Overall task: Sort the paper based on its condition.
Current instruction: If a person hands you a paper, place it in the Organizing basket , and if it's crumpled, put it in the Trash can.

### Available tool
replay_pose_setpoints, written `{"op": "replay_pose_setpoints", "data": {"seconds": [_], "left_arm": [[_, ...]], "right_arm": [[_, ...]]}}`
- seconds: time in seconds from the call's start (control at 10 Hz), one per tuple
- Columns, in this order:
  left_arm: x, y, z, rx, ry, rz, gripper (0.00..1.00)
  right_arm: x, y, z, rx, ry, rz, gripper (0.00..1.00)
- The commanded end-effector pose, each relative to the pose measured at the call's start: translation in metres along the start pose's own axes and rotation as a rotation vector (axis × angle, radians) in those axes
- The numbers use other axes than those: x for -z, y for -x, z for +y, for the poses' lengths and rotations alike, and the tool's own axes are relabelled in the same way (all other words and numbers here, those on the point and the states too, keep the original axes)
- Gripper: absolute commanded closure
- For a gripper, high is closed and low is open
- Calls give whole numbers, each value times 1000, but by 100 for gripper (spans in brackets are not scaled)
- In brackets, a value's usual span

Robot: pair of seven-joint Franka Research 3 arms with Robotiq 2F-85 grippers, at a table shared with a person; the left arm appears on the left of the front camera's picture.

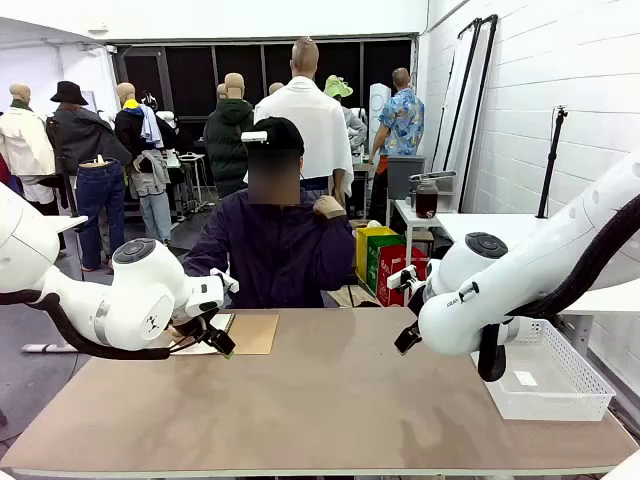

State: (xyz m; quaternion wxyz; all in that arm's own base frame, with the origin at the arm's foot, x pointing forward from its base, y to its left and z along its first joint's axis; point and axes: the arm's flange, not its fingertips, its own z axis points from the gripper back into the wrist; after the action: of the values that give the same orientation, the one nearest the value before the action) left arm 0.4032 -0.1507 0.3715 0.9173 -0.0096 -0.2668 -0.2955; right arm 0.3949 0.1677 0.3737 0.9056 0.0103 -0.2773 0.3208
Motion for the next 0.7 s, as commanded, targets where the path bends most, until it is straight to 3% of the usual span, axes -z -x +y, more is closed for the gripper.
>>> {"op": "replay_pose_setpoints", "data": {"seconds": [0.0,0.6], "left_arm": [[0,0,0,0,0,0,0],[0,0,0,0,0,0,0]], "right_arm": [[0,0,0,0,0,0,0],[0,0,0,0,0,0,0]]}}
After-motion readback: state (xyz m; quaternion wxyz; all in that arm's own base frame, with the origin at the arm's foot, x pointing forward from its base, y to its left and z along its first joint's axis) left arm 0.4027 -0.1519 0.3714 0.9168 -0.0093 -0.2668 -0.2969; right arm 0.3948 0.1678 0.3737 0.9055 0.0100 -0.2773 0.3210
